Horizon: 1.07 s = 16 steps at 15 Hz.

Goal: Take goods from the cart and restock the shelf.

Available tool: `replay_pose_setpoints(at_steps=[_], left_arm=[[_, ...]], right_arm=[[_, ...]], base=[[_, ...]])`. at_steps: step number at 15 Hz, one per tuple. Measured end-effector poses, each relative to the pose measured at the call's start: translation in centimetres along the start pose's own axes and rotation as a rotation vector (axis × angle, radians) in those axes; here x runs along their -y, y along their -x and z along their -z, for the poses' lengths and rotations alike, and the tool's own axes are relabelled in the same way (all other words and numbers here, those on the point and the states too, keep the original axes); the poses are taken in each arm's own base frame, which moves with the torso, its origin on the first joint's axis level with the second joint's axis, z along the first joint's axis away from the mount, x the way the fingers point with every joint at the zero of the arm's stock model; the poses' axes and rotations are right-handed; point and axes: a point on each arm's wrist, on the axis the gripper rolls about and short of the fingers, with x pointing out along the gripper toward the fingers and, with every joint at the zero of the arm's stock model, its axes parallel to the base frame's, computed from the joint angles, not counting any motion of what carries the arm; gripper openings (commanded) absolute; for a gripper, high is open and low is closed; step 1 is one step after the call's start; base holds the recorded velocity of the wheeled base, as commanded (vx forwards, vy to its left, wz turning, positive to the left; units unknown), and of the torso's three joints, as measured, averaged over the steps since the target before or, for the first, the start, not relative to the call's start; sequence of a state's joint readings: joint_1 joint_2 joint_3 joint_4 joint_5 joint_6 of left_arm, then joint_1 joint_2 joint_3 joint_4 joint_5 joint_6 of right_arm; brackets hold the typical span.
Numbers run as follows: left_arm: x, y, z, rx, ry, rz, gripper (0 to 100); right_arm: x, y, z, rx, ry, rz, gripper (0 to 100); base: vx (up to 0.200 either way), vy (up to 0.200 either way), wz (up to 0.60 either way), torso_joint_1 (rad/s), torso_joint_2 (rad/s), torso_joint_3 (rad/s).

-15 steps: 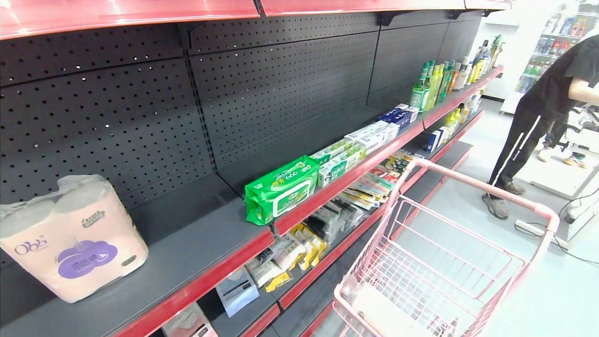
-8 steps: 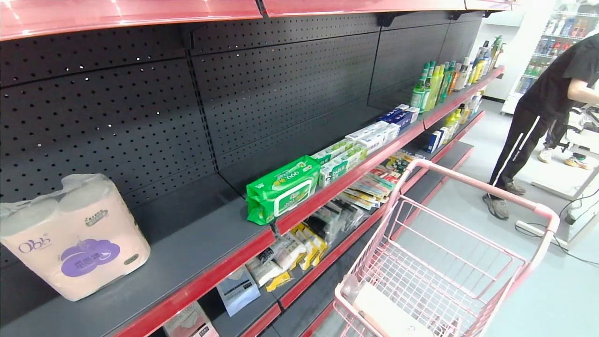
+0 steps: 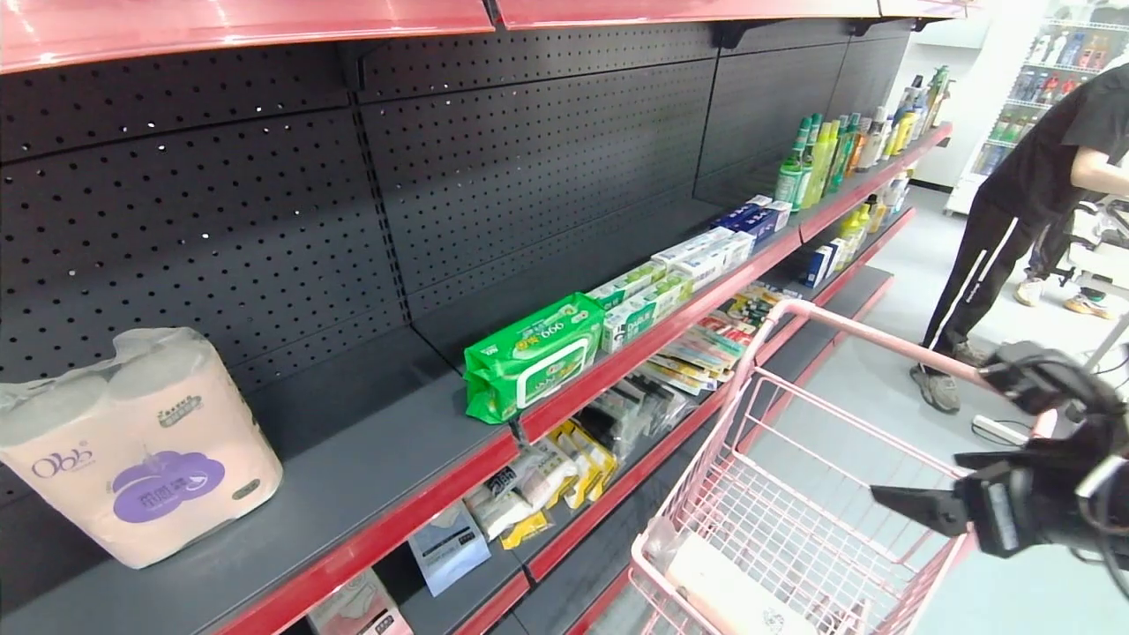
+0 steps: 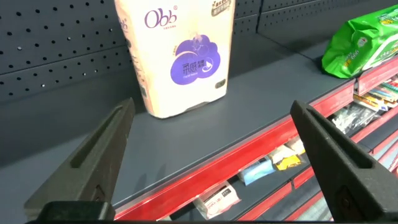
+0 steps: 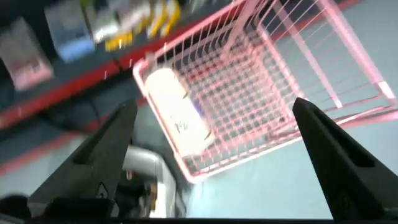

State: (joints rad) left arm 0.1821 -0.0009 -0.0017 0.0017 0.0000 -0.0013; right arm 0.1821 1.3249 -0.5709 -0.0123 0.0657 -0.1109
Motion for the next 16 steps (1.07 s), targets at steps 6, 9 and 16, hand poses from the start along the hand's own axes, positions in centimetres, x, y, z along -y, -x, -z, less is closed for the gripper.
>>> replay_pose_setpoints(at_steps=[6, 9, 16], left_arm=[[0.0, 0.0, 0.0, 0.000, 0.000, 0.000, 100], [0.0, 0.0, 0.0, 0.000, 0.000, 0.000, 100], [0.0, 0.0, 0.0, 0.000, 0.000, 0.000, 100]], right_arm=[[-6.0, -11.1, 1.6, -0.377, 0.329, -0.196, 100], [-7.1, -13.5, 2.7, -0.457, 0.391, -0.188, 100], [-8.8, -16.3, 3.5, -0.519, 0.485, -0.182, 100]], base=[[0.000, 0.000, 0.00, -0.070, 0.17, 0.091], [0.000, 0.000, 0.00, -0.110, 0.25, 0.141], [0.000, 0.000, 0.00, -0.140, 0.32, 0.179]])
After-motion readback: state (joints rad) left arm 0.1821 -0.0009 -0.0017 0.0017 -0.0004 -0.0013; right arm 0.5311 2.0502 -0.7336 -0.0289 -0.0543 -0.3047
